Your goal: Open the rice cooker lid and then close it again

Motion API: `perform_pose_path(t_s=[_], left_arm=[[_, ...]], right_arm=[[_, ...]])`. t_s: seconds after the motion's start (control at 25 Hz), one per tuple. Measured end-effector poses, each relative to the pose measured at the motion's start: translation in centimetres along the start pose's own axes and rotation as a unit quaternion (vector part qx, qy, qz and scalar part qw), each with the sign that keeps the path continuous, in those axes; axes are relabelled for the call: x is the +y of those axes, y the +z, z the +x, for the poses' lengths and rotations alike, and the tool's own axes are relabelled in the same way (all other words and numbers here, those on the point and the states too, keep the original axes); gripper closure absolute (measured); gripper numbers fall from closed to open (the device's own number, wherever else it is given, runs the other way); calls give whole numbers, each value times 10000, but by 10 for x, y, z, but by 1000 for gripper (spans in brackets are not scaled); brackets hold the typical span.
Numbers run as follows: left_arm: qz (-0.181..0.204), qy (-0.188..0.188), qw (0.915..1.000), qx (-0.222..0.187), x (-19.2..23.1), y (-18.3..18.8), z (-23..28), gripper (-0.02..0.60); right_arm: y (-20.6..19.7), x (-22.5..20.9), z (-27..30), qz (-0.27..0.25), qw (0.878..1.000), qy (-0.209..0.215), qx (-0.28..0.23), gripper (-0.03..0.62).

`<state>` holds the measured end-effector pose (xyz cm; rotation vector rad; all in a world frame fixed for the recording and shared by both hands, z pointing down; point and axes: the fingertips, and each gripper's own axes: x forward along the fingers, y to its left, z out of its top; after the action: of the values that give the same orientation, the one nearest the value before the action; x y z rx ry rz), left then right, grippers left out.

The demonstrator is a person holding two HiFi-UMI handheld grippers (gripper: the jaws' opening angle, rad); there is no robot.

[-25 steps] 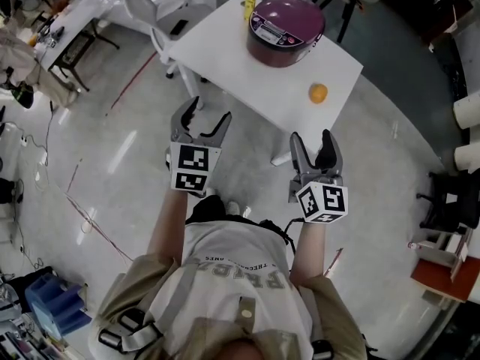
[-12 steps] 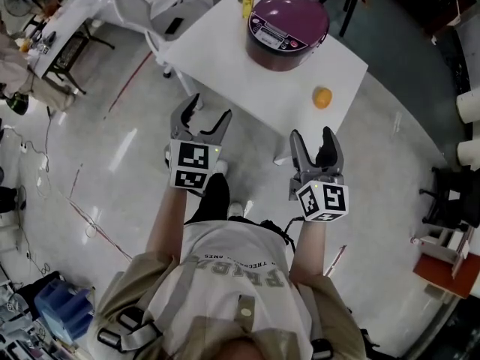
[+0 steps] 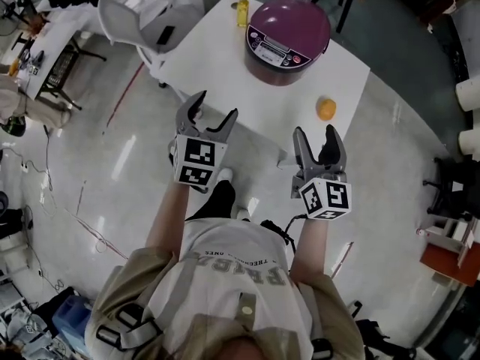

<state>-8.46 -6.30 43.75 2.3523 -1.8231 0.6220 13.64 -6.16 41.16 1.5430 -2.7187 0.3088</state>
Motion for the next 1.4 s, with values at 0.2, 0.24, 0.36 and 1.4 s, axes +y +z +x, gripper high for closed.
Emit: perform_pose_path(t_s=[0.2, 0.24, 0.36, 1.4], left_arm=[[208, -213, 9996, -26, 24, 6, 29, 249], [244, -269, 9993, -15, 27, 6, 34, 249], [356, -419, 9985, 33, 38, 8, 48, 249], [1805, -1705, 9687, -31, 44, 25, 128, 247]], right_arm=[[3, 3, 31, 46, 9999, -146, -11, 255], [4, 4, 36, 38, 9998, -171, -10, 255], [7, 5, 52, 5, 9997, -257, -31, 255], [14, 12, 124, -942, 9941, -333, 431, 252]])
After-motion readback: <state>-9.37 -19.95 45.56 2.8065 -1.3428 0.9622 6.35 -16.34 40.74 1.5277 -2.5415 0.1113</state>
